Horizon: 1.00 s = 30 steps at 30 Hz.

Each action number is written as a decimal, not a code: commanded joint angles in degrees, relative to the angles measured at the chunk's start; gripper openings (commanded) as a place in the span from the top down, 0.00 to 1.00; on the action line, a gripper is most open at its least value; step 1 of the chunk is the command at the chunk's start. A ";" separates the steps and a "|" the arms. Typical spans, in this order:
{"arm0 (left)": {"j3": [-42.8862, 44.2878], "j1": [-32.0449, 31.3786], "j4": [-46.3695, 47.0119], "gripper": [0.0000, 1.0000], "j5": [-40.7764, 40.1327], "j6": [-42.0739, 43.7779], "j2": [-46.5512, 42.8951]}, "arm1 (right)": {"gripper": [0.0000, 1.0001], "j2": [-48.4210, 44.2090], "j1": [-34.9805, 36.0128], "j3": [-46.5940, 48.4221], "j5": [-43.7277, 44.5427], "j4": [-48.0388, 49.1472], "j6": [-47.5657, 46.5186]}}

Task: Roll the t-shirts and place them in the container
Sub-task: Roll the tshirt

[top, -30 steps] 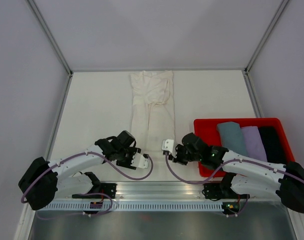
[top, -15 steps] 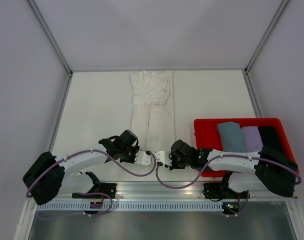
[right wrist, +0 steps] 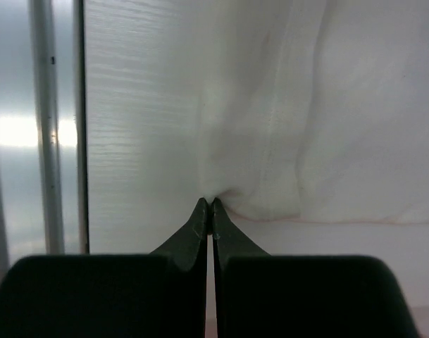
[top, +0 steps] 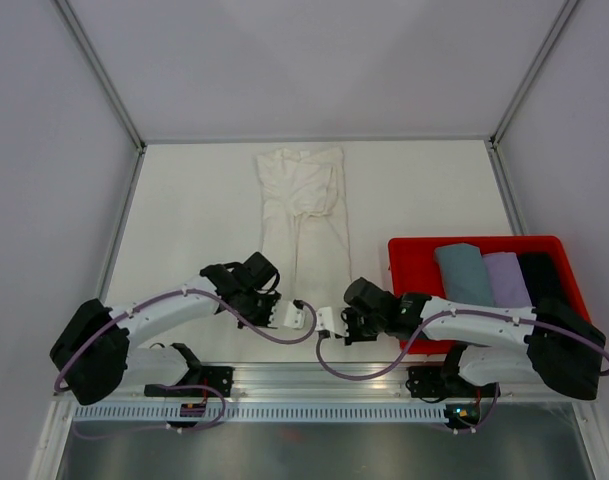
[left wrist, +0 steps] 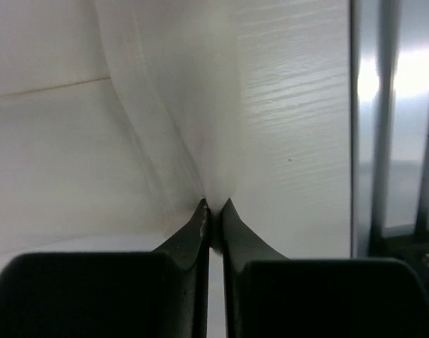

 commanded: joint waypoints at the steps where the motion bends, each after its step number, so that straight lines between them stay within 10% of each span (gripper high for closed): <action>1: 4.51 0.23 -16.58 0.98 8.24 -1.48 -0.47 | 1.00 -2.71 0.16 4.52 -7.19 -12.24 -3.37; 21: 16.46 19.21 -26.37 0.92 17.83 7.40 20.70 | 0.99 12.93 -15.31 16.03 -18.63 -12.10 4.62; 30: 20.33 21.24 -23.47 0.70 15.73 4.94 26.43 | 0.84 14.42 -16.89 16.03 -15.03 -8.49 8.39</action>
